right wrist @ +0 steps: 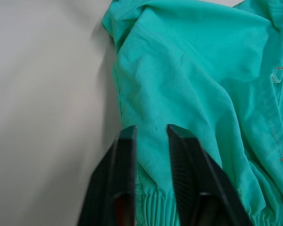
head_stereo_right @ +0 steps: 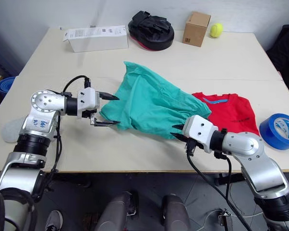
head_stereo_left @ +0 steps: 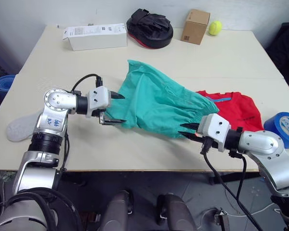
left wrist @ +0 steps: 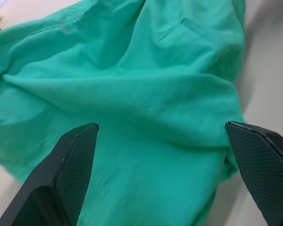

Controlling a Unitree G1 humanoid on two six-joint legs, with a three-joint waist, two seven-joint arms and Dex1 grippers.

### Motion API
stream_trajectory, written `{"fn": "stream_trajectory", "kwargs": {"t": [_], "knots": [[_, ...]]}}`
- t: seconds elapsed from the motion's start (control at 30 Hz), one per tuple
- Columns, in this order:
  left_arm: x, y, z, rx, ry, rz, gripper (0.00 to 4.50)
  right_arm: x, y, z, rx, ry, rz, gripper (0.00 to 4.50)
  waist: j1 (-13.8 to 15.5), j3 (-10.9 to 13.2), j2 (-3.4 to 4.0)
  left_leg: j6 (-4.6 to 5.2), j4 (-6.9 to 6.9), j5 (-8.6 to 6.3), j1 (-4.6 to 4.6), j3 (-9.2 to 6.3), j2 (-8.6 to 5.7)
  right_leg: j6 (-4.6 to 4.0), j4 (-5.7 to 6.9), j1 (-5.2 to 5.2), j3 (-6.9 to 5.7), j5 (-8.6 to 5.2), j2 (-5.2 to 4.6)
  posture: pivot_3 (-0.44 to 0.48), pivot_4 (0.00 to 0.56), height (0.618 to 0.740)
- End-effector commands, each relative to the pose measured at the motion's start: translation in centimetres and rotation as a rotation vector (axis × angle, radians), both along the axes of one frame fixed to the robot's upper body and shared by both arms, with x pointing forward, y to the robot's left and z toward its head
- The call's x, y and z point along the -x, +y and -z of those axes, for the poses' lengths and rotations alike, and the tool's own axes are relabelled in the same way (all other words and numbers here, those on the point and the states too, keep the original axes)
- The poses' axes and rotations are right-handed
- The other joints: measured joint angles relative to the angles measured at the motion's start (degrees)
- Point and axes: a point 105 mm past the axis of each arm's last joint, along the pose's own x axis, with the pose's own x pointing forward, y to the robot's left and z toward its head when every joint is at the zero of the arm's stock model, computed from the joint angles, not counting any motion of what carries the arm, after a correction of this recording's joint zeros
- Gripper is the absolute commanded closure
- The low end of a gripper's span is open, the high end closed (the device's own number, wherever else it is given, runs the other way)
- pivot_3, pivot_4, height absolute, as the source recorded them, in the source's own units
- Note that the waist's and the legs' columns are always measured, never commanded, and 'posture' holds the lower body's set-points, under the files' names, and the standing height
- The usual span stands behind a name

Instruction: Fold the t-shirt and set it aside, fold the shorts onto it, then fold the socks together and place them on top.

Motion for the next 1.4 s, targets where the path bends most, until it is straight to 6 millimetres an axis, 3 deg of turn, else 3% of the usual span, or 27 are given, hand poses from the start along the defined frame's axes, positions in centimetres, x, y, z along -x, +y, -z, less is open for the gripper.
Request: {"fn": "stream_trajectory", "kwargs": {"t": [0.03, 0.27, 0.53, 0.9, 0.93, 1.03, 1.4], "knots": [[0.1, 0.5, -1.0, -0.059, -0.068, 0.036, 0.0, 0.4, -0.3, 0.2, 0.069, -0.038, -0.025, 2.39, 0.17, 0.0, 0.0, 0.03, 0.0, 0.0, -0.01, -0.01, -0.01, 0.0, -0.03, 0.01, 0.0, 0.0, -0.02, 0.0, 0.15, 0.74], [0.5, 1.2, 0.1, -0.164, -0.087, 0.095, 0.0, 0.5, -0.4, 1.0, 0.105, -0.057, -0.024, 0.05, 0.02, 0.0, 0.0, 0.05, -0.02, -0.02, -0.01, 0.02, -0.05, 0.0, -0.08, 0.0, 0.01, 0.0, -0.1, 0.0, 0.15, 0.74], [-0.4, 1.6, 1.9, -0.318, -0.203, 0.111, 0.0, -0.2, -0.7, 2.5, 0.208, -0.119, -0.023, 0.05, 0.06, 0.0, 0.0, 0.06, -0.02, -0.03, -0.01, 0.05, -0.06, 0.0, -0.08, -0.01, -0.04, 0.0, -0.13, 0.0, 0.15, 0.74], [-3.7, -0.2, 3.8, -0.426, -0.322, 0.029, 0.0, -5.3, -0.6, 4.7, 0.315, -0.265, 0.07, 0.05, 0.19, -0.07, -0.07, 0.2, 0.0, -0.02, 0.1, 0.15, -0.18, 0.06, 0.04, 0.04, -0.27, 0.03, -0.43, 0.0, 0.15, 0.74], [-3.9, -0.2, 3.8, -0.43, -0.325, 0.016, 0.19, -5.7, -0.6, 4.7, 0.326, -0.279, 0.075, 0.02, 0.21, -0.07, -0.07, 0.24, 0.0, -0.05, 0.14, 0.16, -0.21, 0.07, 0.08, 0.06, -0.26, 0.04, -0.47, 0.0, 0.15, 0.74], [-4.2, 0.0, 4.2, -0.44, -0.323, -0.006, 0.87, -6.4, -0.8, 4.7, 0.326, -0.298, 0.096, 0.66, 0.16, -0.1, -0.06, 0.24, -0.01, -0.17, 0.17, 0.15, -0.22, 0.1, 0.07, 0.08, -0.27, 0.12, -0.52, 0.0, 0.15, 0.74], [-4.8, 0.3, 4.0, -0.408, -0.298, -0.06, 4.41, -6.5, -1.1, 4.5, 0.318, -0.291, 0.078, 4.49, 0.03, -0.1, -0.06, 0.21, -0.01, 0.01, 0.06, 0.19, -0.26, 0.1, 0.08, -0.04, -0.38, 0.13, -0.61, 0.0, 0.15, 0.74]]}}
